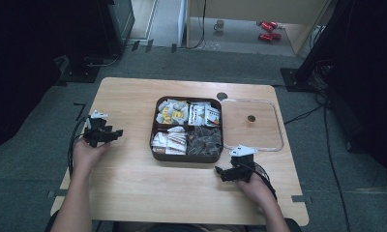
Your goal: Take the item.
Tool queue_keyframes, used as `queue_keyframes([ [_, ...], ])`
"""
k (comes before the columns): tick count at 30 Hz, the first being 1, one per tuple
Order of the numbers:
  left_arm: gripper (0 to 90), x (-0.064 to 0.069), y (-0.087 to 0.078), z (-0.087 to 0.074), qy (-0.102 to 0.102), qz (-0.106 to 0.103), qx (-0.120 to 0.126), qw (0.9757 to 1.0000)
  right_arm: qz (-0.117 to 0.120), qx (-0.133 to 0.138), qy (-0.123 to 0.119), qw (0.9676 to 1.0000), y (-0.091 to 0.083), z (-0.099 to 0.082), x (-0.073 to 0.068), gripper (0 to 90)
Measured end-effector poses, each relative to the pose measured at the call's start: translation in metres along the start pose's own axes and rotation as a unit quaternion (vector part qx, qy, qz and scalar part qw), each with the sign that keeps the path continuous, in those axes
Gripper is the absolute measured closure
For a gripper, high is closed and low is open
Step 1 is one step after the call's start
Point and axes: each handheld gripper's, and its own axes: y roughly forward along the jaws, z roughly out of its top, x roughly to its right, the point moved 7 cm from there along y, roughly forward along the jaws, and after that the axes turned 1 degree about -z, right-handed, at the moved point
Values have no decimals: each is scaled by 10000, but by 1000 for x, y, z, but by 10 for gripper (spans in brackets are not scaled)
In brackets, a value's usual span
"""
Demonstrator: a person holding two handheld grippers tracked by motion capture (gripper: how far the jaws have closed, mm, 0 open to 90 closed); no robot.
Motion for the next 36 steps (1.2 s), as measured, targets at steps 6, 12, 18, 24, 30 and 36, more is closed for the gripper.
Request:
queue_keyframes([
  [6,480,8,-4,6,221,-26,58,9997,-1,0,-2,10000,0,0,0,0],
  [12,504,17,-9,12,271,-213,170,9993,-1,-3,8,10000,0,0,0,0],
  [18,538,29,-13,18,445,-341,153,9983,-2,-3,4,10000,0,0,0,0],
  [24,567,45,-14,28,650,-525,225,9962,-13,0,16,10000,0,0,0,0],
  [30,566,53,-14,34,784,-601,264,9948,-27,-2,30,10000,0,0,0,0],
  [36,572,65,-14,40,874,-722,285,9931,-127,-4,126,9998,0,0,2,0],
])
